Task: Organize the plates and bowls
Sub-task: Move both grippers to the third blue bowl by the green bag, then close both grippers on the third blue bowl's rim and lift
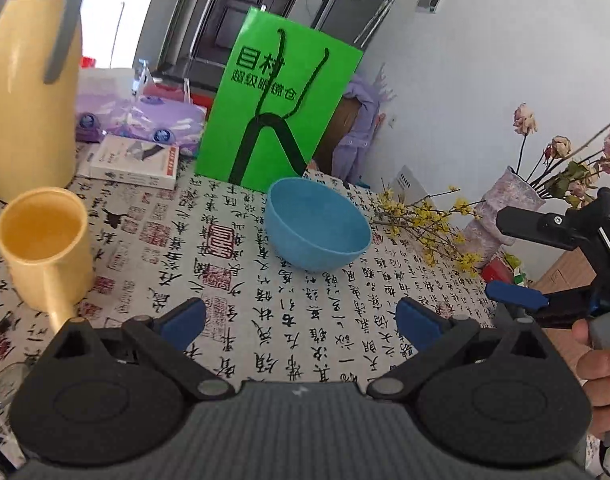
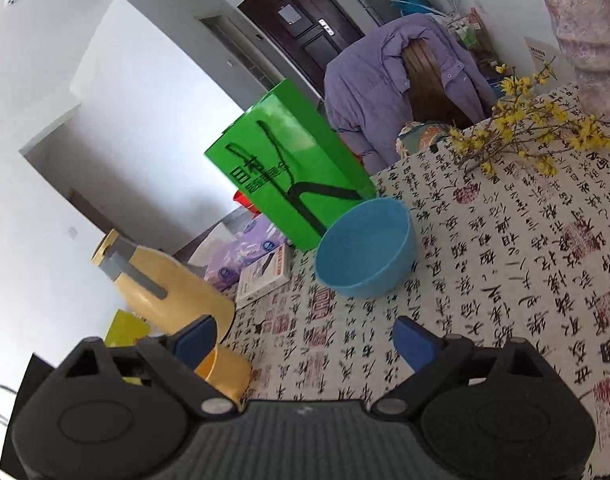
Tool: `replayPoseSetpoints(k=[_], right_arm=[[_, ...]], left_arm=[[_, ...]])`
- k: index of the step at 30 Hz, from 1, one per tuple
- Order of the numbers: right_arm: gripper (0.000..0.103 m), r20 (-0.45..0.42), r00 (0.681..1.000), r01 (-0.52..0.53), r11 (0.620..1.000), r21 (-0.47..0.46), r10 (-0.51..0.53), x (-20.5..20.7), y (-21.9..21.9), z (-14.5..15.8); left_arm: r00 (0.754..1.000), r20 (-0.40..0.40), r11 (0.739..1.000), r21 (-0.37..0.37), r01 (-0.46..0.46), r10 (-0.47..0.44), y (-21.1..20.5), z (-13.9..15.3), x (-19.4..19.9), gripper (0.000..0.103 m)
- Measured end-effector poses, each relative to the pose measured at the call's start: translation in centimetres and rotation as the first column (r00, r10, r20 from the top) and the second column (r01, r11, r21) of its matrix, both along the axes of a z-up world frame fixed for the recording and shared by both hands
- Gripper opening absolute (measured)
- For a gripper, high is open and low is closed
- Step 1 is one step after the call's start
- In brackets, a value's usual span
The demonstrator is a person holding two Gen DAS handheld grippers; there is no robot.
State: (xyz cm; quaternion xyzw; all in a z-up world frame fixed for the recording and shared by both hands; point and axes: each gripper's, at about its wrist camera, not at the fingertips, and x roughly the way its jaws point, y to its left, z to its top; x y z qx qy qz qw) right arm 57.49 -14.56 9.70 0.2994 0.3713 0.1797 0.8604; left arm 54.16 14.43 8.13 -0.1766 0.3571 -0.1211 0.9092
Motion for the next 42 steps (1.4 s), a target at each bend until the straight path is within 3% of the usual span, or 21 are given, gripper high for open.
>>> replayPoseSetpoints(k=[8,14,17,18,19,20,21,24,28,32,42], right_arm=[[0.094,-0.172,0.985,0.012,0.998,-0.057,-0.021,11.4,-0.3,-4.5],[0.092,-0.238,0.971,-0.006,0.994,-0.112,-0.021,17.9,0.1,-9.2],[0.082,-0.303,0.952,0.005,0.995,-0.1,-0.035,19.9,0.5,-11.7],[0.071,-0.316,0.948,0.004,0.995,-0.096,-0.034,20.3,0.7,-12.3],[0.067,-0.326,0.945,0.003,0.995,-0.098,-0.035,20.6,1.0,-12.9],[0.061,-0.333,0.942,-0.001,0.994,-0.107,-0.035,20.8,1.3,-13.3],[0.051,-0.337,0.941,-0.006,0.993,-0.116,-0.034,20.9,1.5,-13.6],[0.026,-0.331,0.943,-0.027,0.987,-0.158,-0.028,20.8,2.2,-14.0],[0.019,-0.319,0.948,-0.056,0.968,-0.243,-0.025,20.4,2.8,-13.6],[0.012,-0.282,0.959,-0.039,0.964,-0.263,-0.039,19.0,2.5,-12.4],[0.011,-0.222,0.975,-0.068,0.952,-0.299,-0.001,11.6,2.9,-7.7]], left_arm=[[0.983,-0.18,0.998,-0.025,-0.051,0.045,0.0,-3.3,12.4,0.103],[0.956,-0.274,0.988,-0.076,-0.132,0.107,0.0,-5.7,18.4,0.102],[0.946,-0.29,0.981,-0.089,-0.174,0.142,-0.3,-6.6,19.9,0.091],[0.941,-0.298,0.976,-0.093,-0.196,0.16,-0.3,-6.9,20.1,0.077],[0.936,-0.312,0.973,-0.103,-0.205,0.164,-0.5,-7.2,20.4,0.064],[0.933,-0.329,0.973,-0.122,-0.196,0.147,-0.7,-7.5,20.8,0.059],[0.931,-0.342,0.973,-0.141,-0.183,0.125,-0.9,-7.9,21.0,0.047],[0.923,-0.364,0.976,-0.122,-0.179,0.124,-1.6,-8.4,21.2,0.025],[0.918,-0.373,0.981,-0.082,-0.177,0.135,-2.1,-8.1,20.7,0.012],[0.919,-0.371,0.981,-0.075,-0.178,0.138,-2.2,-7.1,19.2,0.009],[0.939,-0.309,0.984,-0.047,-0.173,0.151,-2.3,-2.2,10.9,0.009]])
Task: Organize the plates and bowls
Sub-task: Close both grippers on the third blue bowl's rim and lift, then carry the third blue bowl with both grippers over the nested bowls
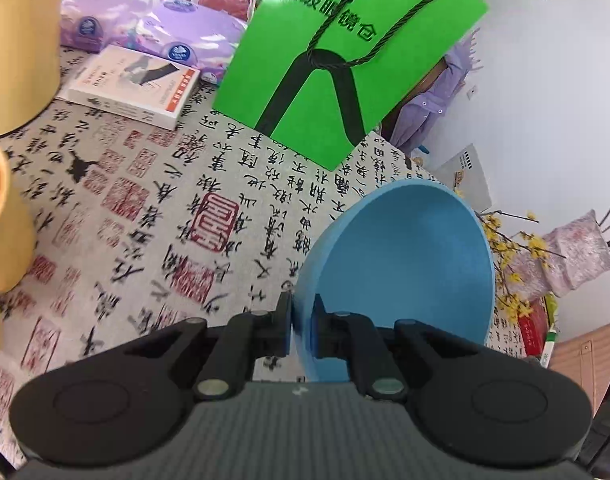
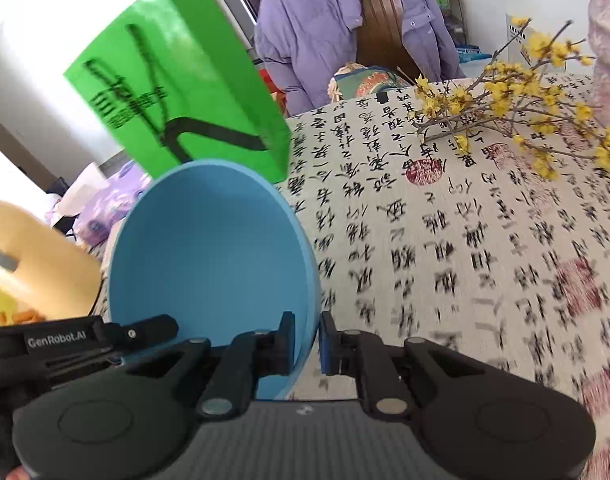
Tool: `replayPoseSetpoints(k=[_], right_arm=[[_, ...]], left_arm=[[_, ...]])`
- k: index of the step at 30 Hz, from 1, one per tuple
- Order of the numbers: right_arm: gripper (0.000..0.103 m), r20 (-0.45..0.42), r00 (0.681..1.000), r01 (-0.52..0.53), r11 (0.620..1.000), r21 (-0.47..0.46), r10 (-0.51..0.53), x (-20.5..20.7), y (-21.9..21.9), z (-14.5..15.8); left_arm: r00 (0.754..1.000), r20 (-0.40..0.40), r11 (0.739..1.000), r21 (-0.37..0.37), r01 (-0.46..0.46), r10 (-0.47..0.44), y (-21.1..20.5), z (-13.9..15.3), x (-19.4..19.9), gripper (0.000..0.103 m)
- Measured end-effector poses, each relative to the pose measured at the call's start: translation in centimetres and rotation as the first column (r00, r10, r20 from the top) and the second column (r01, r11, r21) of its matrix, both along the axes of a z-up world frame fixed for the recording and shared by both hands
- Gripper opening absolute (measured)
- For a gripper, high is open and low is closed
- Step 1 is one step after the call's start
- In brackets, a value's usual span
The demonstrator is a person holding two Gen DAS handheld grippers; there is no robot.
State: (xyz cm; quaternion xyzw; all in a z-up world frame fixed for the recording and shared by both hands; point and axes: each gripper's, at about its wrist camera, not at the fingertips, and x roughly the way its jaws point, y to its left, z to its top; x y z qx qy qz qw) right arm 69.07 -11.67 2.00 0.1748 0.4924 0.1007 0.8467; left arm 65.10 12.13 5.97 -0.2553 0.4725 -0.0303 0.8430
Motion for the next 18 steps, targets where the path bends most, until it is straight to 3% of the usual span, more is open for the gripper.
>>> replayPoseSetpoints(k=[10,18], right_arm=[[0.011,0.074,0.996,-0.047,0.999,0.005,0.047,-11.4,0.8,4.1],[0.011,0.172,0.982,-0.072,0.997,-0.02,0.074,-21.4,1.0,5.7]], left_arm=[[0.996,0.083,0.999,0.044,-0.022,0.018,-0.1,3.8,-12.4,0.009],[0.989,0.142,0.997,0.068,-0.042,0.032,-0.8,3.8,-22.5,0.009]])
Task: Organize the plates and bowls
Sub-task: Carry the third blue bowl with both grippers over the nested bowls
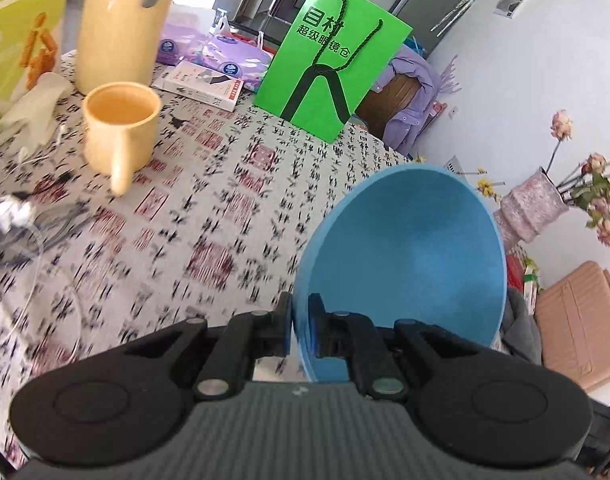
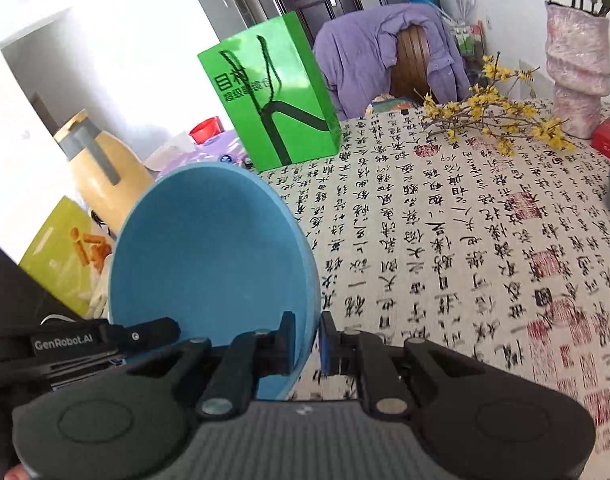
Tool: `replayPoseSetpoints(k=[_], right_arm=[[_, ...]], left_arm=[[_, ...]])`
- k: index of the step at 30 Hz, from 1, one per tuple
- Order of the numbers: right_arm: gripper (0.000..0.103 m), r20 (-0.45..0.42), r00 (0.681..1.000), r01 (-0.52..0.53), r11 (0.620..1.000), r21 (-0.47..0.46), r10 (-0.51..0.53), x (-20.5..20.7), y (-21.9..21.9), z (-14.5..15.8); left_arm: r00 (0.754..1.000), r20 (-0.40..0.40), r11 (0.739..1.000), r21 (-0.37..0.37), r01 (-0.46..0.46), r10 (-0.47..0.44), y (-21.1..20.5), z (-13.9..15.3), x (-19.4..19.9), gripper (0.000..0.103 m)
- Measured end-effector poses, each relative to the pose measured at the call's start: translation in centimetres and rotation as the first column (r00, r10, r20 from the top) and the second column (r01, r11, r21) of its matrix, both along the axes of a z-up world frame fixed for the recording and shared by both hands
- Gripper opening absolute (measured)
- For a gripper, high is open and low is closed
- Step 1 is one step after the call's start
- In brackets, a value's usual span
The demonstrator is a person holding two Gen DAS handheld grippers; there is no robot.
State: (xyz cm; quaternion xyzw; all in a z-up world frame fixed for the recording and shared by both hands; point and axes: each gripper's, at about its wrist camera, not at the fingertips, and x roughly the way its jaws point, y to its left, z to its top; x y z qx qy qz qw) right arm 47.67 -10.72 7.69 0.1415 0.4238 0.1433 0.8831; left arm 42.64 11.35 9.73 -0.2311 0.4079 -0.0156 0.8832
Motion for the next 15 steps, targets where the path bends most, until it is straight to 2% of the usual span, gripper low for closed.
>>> replayPoseSetpoints(k=[5,9,13,15], right_arm=[[0.011,0.102,0.995,-0.004,1.0,-0.014,0.005,-7.0,0.1,0.1],[0.011,0.211,0.977,-0.004,0.999,-0.045,0.013,-13.0,0.9,-0.2],[0.011,0.299,0.954,0.024,0.997,-0.078,0.001,-18.7,1.7,-1.1],[0.011,0.302,0.953,0.018,0.997,-0.074,0.005,-20.6,1.9,-1.7]], left_arm=[[0.995,0.094,0.999,0.041,-0.031,0.027,-0.5,-0.9,-6.9,0.009],[0.982,0.182,0.995,0.079,-0.06,0.044,-0.9,-2.0,-12.7,0.009],[0.981,0.185,0.997,0.054,-0.06,0.049,-0.6,-3.7,-17.4,0.009],[0.983,0.171,0.997,0.036,-0.072,0.064,-0.2,-4.5,-19.3,0.009]])
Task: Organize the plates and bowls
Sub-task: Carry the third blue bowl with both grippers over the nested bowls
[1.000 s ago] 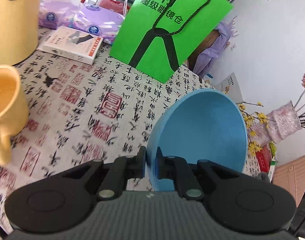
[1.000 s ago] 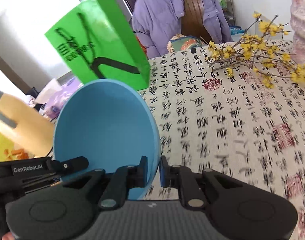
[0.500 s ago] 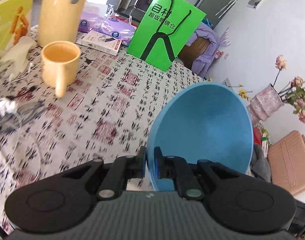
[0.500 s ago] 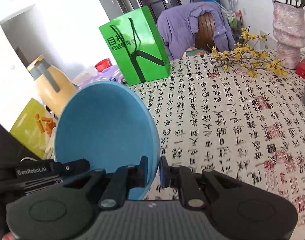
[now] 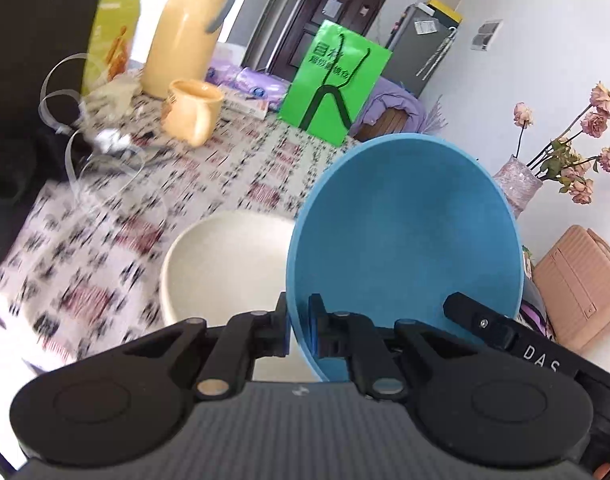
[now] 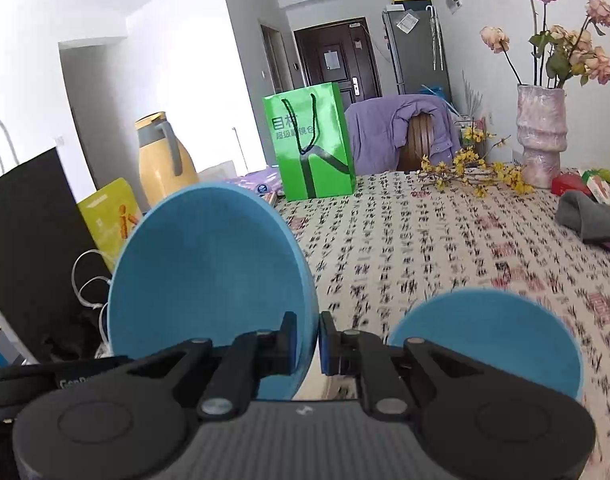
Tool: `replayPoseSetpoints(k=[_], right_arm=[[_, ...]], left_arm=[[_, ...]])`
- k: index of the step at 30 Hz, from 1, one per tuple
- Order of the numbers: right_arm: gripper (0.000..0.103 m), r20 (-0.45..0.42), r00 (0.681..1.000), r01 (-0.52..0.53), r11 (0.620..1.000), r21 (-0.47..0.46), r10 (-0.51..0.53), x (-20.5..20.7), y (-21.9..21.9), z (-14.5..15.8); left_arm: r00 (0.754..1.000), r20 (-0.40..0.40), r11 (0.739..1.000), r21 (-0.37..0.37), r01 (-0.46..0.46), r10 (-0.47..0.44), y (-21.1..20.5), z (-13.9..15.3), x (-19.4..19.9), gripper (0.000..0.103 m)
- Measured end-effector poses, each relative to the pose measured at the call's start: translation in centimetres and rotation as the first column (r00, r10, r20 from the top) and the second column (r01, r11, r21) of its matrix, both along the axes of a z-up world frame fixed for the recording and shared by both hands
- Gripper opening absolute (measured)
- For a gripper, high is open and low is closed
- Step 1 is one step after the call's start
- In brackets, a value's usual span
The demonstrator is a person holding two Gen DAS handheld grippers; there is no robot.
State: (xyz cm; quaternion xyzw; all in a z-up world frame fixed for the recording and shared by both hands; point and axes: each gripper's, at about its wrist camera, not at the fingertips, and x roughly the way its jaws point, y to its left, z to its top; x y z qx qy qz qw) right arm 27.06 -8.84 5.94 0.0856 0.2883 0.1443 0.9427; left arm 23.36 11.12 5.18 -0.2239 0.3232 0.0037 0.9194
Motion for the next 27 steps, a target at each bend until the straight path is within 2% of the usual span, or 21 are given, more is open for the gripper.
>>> replayPoseSetpoints(k=[6,13,18,21,27], right_arm=[[0.012,-0.022,1.0,-0.012,1.0,-0.011,0.011,-4.1,0.7,-2.1],[0.012,-0.022,1.0,-0.011,1.0,0.0,0.011,-4.4,0.5,-2.4],[0.012,-0.01,1.0,0.002,1.0,0.019,-0.002,-4.1,-0.4,-2.1],[0.012,0.013,1.0,0.016,1.0,0.021,-0.017,-3.8,-1.3,-1.3],[0.012,0.051,0.995,0.078,0.996,0.037,-0.08,-3.1,-4.5,0.5]], left_arm=[[1.0,-0.027,1.0,0.021,-0.001,0.001,0.5,-1.0,-2.8,0.009],[1.0,-0.008,1.0,0.029,0.003,-0.003,0.0,-0.8,-3.1,0.009],[1.0,-0.001,1.0,0.009,0.026,-0.026,-0.5,-0.1,-2.3,0.009],[0.998,0.044,0.998,0.021,0.054,-0.055,-1.5,1.0,-1.6,0.009],[0.986,0.078,0.989,-0.001,0.145,-0.144,-4.5,2.6,1.1,0.009]])
